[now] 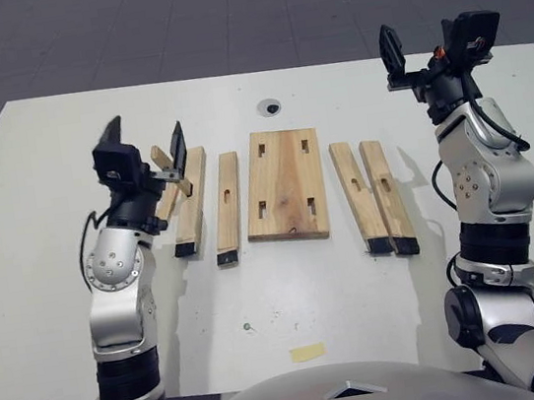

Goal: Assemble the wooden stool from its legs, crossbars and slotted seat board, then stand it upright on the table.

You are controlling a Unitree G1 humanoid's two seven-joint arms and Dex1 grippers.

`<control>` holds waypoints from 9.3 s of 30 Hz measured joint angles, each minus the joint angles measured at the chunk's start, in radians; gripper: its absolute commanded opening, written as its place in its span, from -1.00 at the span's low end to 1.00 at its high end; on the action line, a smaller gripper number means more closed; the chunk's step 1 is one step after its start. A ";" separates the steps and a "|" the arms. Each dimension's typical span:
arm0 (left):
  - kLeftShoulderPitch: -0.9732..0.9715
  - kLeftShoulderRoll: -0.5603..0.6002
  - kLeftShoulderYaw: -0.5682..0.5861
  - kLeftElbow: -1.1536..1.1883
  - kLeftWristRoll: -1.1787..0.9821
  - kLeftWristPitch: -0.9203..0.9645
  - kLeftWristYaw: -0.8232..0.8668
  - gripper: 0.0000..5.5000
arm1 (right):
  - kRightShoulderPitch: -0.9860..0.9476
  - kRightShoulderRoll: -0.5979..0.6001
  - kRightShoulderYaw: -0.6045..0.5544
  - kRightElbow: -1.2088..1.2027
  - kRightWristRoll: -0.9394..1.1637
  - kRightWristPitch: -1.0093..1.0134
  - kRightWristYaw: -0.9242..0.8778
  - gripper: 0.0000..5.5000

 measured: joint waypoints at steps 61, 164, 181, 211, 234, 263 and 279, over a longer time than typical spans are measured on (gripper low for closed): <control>-0.437 0.000 -0.016 0.469 0.033 -0.117 0.027 0.96 | -0.039 0.022 0.021 0.094 -0.026 -0.039 0.042 0.96; 0.191 -0.130 -0.125 0.169 0.118 0.320 0.116 -0.26 | -0.016 0.038 -0.019 0.068 0.035 0.045 0.043 0.96; 0.105 -0.055 -0.285 0.017 0.174 -0.084 -0.077 -0.26 | -0.391 0.133 -0.188 0.308 0.807 0.741 -0.021 0.96; 0.090 -0.052 -0.341 0.027 0.207 -0.096 -0.097 -0.26 | -0.508 0.191 -0.214 0.547 0.713 0.645 0.043 -0.38; 0.091 -0.053 -0.353 0.049 0.212 -0.112 -0.112 0.61 | -0.442 0.217 -0.208 0.310 0.744 0.634 -0.026 -0.63; -0.090 -0.253 0.106 0.167 0.019 -0.016 0.336 0.96 | -0.011 0.126 -0.292 -0.260 1.039 0.619 -0.746 -0.63; -0.085 -0.282 0.006 0.167 0.041 -0.049 0.329 0.96 | 0.126 0.019 -0.150 -0.280 0.991 0.518 -0.691 -0.63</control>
